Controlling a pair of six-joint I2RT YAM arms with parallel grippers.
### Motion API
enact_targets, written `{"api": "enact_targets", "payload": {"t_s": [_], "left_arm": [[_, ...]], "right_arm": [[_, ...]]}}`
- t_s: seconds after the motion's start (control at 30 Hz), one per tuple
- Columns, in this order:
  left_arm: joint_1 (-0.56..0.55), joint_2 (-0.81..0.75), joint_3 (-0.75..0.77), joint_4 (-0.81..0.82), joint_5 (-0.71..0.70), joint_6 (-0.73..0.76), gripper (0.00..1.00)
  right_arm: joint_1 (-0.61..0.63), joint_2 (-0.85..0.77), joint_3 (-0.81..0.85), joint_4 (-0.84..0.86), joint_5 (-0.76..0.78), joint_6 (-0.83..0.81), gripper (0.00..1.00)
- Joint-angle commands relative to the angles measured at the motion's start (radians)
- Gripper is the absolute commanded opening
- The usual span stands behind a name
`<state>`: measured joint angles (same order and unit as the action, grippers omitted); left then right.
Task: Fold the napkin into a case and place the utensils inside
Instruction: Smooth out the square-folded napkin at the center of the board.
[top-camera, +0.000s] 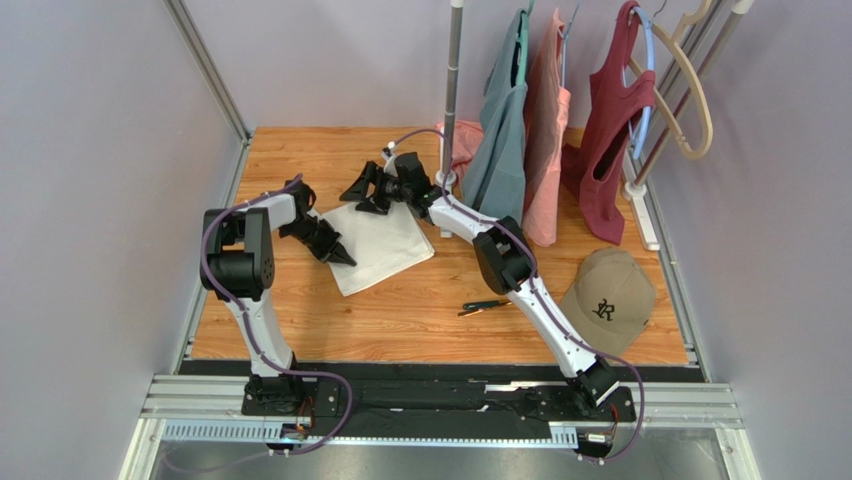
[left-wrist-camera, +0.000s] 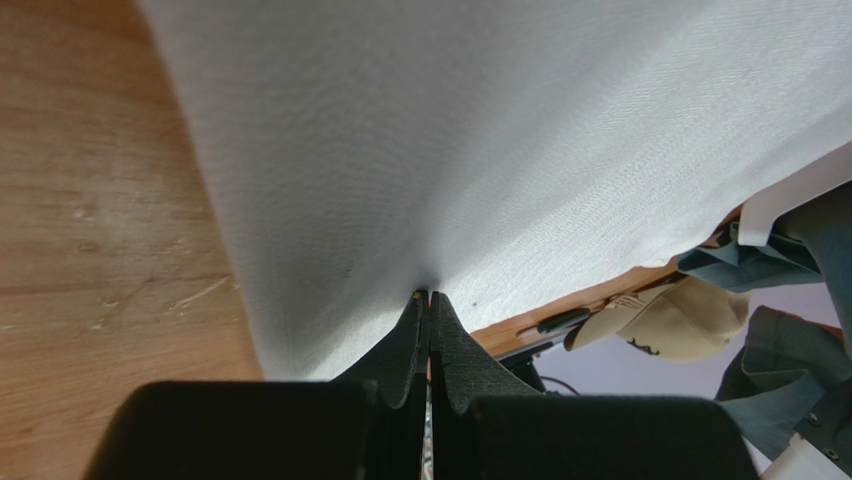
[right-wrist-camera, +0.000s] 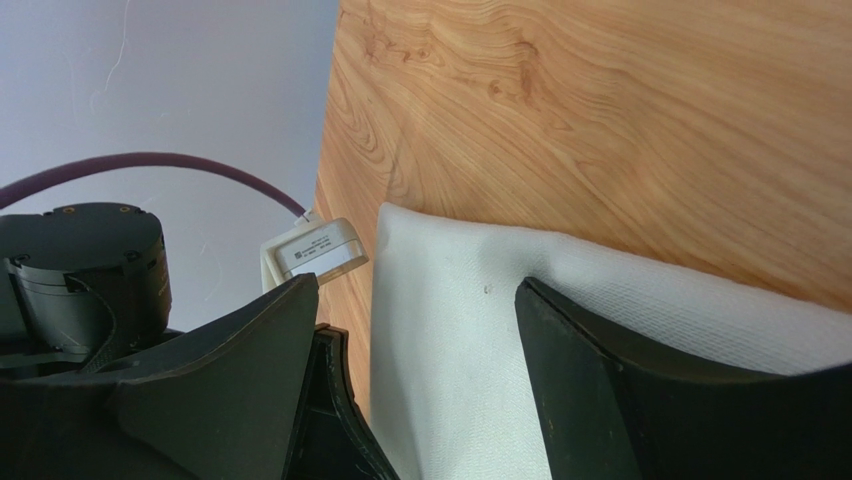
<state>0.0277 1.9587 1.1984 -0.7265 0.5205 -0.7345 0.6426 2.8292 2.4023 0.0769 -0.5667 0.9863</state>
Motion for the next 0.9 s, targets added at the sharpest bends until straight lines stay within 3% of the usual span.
{"api": "enact_targets", "payload": {"t_s": [0.0,0.27,0.4,0.53,0.7,0.87], "left_arm": [[-0.005,0.016,0.023,-0.134,-0.074,-0.011,0.00],[-0.022,-0.040,-0.023,-0.093,-0.135,-0.057,0.00],[-0.022,-0.095,-0.011,-0.085,-0.189,0.032,0.00],[-0.023,-0.237,-0.103,0.020,-0.183,0.075,0.01],[-0.023,-0.441,-0.126,0.064,-0.197,0.164,0.21],[-0.022,-0.535,-0.114,0.104,-0.156,0.210,0.27]], "right_arm": [[-0.069,0.004,-0.029,0.017,0.097,0.035,0.78],[-0.072,-0.033,-0.020,-0.106,0.110,-0.026,0.78],[-0.060,-0.092,-0.018,-0.143,0.031,-0.052,0.78],[-0.034,-0.207,-0.109,-0.225,-0.018,-0.159,0.79],[-0.029,-0.361,-0.285,-0.256,-0.051,-0.279,0.79],[-0.027,-0.476,-0.420,-0.334,-0.019,-0.377,0.77]]}}
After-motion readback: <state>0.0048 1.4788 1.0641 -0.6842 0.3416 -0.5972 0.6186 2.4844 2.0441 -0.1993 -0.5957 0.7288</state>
